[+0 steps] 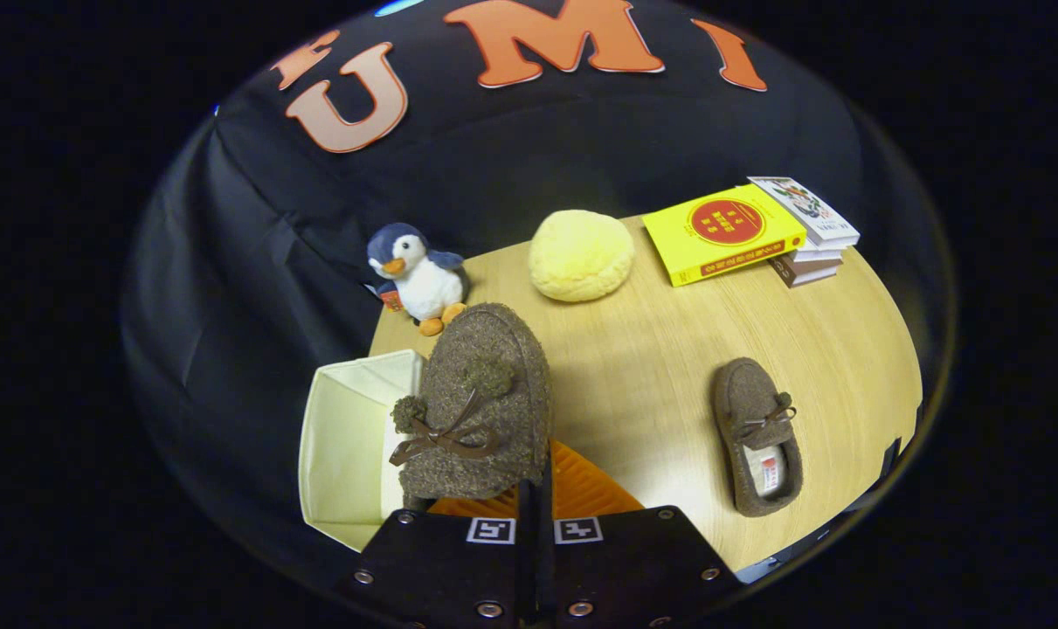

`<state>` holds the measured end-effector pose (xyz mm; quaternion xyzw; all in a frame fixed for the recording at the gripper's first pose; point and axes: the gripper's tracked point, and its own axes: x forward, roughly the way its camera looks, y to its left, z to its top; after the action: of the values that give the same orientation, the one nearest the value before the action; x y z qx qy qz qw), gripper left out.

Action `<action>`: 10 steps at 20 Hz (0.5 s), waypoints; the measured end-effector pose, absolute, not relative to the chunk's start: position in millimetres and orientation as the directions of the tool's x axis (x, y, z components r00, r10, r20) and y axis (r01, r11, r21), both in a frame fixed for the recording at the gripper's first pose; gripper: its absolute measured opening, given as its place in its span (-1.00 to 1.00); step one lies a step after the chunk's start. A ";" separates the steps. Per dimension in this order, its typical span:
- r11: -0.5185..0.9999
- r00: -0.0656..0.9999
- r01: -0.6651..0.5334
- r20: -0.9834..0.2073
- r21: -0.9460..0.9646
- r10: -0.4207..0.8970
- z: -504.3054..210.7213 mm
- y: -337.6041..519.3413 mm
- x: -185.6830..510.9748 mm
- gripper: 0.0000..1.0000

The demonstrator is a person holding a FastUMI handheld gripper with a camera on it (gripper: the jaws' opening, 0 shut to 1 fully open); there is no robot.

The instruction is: Open the storage box then place both shoes into the box .Put the left shoe in first, then the right shoe, with the right side of both shoes facing outward in a uniform manner.

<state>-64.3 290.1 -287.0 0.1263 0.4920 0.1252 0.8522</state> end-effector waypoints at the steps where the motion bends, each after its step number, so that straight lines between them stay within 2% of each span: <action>1: 0.935 0.486 -0.102 -0.803 0.340 0.345 -279.0 305.2 -63.9 -0.96; 7: 0.913 0.467 -0.177 -0.785 0.368 0.407 -255.8 381.6 -65.8 -0.96; 10: 0.906 0.411 -0.202 -0.807 0.372 0.424 -268.5 418.2 -80.5 -0.95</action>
<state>-80.5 418.2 -268.5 0.1086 0.5090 0.1879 0.8329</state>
